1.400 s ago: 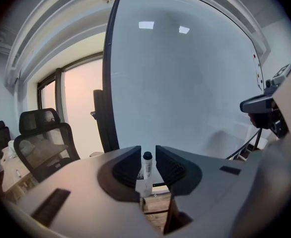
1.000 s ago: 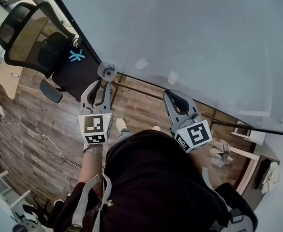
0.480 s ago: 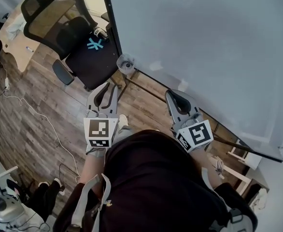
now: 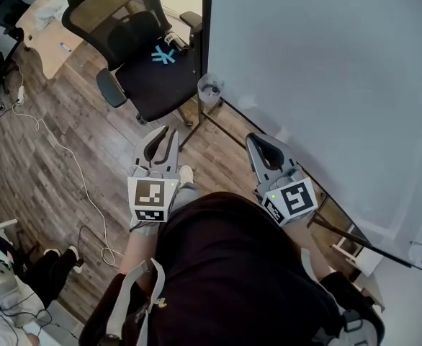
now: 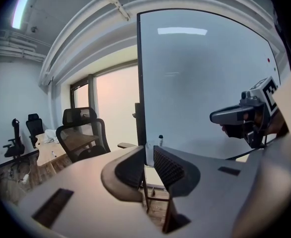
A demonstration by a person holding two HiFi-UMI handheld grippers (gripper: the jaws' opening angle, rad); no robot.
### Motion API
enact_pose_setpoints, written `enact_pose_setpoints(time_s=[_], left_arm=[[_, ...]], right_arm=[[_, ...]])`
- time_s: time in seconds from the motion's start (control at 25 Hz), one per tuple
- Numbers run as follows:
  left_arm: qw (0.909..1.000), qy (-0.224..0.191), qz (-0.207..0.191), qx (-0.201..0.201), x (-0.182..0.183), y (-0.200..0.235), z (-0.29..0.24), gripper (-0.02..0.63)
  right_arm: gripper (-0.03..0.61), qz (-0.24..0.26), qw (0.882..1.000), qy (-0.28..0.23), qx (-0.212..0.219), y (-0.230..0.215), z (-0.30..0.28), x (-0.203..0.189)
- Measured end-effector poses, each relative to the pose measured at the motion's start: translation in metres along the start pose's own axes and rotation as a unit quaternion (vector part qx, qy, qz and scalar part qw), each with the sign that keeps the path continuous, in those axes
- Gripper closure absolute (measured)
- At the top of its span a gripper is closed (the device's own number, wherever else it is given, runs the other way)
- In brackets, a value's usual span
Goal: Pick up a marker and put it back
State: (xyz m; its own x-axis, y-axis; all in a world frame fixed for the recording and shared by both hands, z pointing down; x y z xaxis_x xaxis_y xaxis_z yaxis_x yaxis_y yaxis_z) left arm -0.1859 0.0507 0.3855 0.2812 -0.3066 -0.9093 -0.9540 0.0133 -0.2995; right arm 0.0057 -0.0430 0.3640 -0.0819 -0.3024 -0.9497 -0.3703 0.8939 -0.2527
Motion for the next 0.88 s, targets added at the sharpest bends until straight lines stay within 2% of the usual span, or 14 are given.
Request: enact_pose_setpoints(time_s=[0.4, 0.88], left_arm=[[0.9995, 0.013, 0.018, 0.024, -0.018, 0.004, 0.024, 0.552], [0.9989, 0.018, 0.039, 0.019, -0.032, 0.007, 0.030, 0.566]], right_arm=[[0.557, 0.009, 0.999, 0.020, 0.040, 0.018, -0.016, -0.007], [0.557, 0.021, 0.998, 0.034, 0.050, 0.028, -0.021, -0.012]])
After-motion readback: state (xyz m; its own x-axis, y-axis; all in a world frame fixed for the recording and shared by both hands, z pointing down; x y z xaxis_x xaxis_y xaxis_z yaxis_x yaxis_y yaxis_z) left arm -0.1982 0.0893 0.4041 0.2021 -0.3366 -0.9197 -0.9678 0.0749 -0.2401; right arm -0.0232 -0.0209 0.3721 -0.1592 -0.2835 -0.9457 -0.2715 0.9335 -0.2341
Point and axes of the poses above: the fingertips, and each gripper's own axes: z backward along the fingers, y to its left, x out of its top, the point moved 5 cm from there along z, backward along the fingers, and after that the axes turned 13 degrees about -z, right-handed, at the moved point
